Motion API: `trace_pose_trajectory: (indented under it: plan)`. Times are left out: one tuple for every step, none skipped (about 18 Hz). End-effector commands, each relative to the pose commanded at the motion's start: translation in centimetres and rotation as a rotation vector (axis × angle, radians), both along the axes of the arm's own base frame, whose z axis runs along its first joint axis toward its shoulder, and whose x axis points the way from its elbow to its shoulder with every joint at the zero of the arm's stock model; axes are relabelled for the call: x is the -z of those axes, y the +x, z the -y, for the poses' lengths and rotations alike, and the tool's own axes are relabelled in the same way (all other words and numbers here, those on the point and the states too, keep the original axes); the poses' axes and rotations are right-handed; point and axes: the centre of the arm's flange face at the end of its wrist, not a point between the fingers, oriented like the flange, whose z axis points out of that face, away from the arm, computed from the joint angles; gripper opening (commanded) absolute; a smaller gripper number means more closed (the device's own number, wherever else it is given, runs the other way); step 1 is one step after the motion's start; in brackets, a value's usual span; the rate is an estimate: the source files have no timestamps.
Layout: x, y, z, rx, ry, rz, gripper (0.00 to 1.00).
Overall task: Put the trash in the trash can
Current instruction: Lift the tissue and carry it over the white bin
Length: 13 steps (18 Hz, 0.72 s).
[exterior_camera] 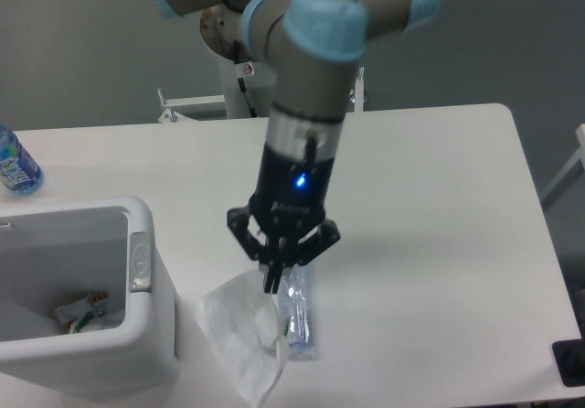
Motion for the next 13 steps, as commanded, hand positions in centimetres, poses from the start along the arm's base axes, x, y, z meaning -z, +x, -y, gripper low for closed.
trace_pose_trajectory:
  plan:
    - [-0.6, 0.8, 0.0, 0.011, 0.011, -0.002, 0.04]
    - [-0.7, 1.4, -0.2, 0.019, 0.015, 0.009, 0.04]
    - [-1.2, 2.0, -0.2, 0.021, 0.027, 0.025, 0.04]
    - [-2.4, 3.1, 0.1, 0.015, 0.049, 0.047, 0.04]
    - [-3.3, 4.3, 0.4, 0.016, 0.066, 0.066, 0.04]
    - [-3.5, 5.3, 0.5, 0.03, 0.074, 0.079, 0.04]
    - [-3.7, 6.3, 0.7, 0.045, 0.08, 0.083, 0.04]
    - [-3.4, 7.4, 0.7, 0.058, 0.076, 0.086, 0.04]
    - [-3.1, 8.7, 0.5, 0.081, 0.07, 0.087, 0.04]
    - [-2.6, 10.0, 0.3, 0.099, 0.063, 0.094, 0.04]
    - [-2.0, 11.1, 0.1, 0.117, 0.056, 0.099, 0.04]
    - [-1.5, 12.4, -0.3, 0.141, 0.048, 0.102, 0.04]
    - [-0.8, 13.4, -0.7, 0.167, 0.04, 0.101, 0.04]
